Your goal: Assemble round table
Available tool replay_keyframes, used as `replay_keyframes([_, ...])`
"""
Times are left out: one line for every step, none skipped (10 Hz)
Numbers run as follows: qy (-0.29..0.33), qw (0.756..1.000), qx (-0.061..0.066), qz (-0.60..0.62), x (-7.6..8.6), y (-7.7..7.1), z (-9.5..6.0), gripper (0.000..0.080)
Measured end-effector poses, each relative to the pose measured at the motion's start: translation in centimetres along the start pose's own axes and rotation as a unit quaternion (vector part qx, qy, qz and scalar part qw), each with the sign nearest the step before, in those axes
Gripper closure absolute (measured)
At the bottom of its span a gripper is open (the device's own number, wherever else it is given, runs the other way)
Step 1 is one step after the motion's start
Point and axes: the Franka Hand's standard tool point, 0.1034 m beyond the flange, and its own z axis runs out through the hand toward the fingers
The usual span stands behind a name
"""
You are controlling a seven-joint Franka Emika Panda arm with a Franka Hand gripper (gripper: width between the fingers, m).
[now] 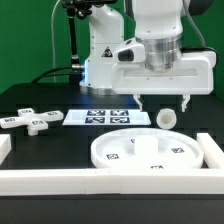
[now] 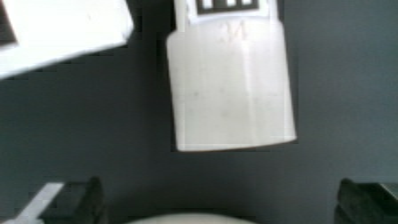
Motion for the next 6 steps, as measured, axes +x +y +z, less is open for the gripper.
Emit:
replay_keyframes([-0.016, 1.000, 0.001, -0.003, 0.26, -0.28, -0.08, 0.0150])
replay_keyframes([-0.059, 0.998, -0.004, -0.008, -0.24, 0.06, 0.05, 0.0150])
replay_keyframes([-0.094, 0.995, -0.008, -0.008, -0.14, 0.26, 0.07, 0.0150])
replay_keyframes([-0.121, 0.993, -0.010, -0.011, -0.06, 0.24, 0.16, 0.0150])
replay_keyframes([-0.139, 0.990, -0.009, -0.032, -0.16, 0.05, 0.34, 0.0150])
replay_keyframes([-0.168, 0.984, -0.008, -0.056, -0.30, -0.03, 0.52, 0.0150])
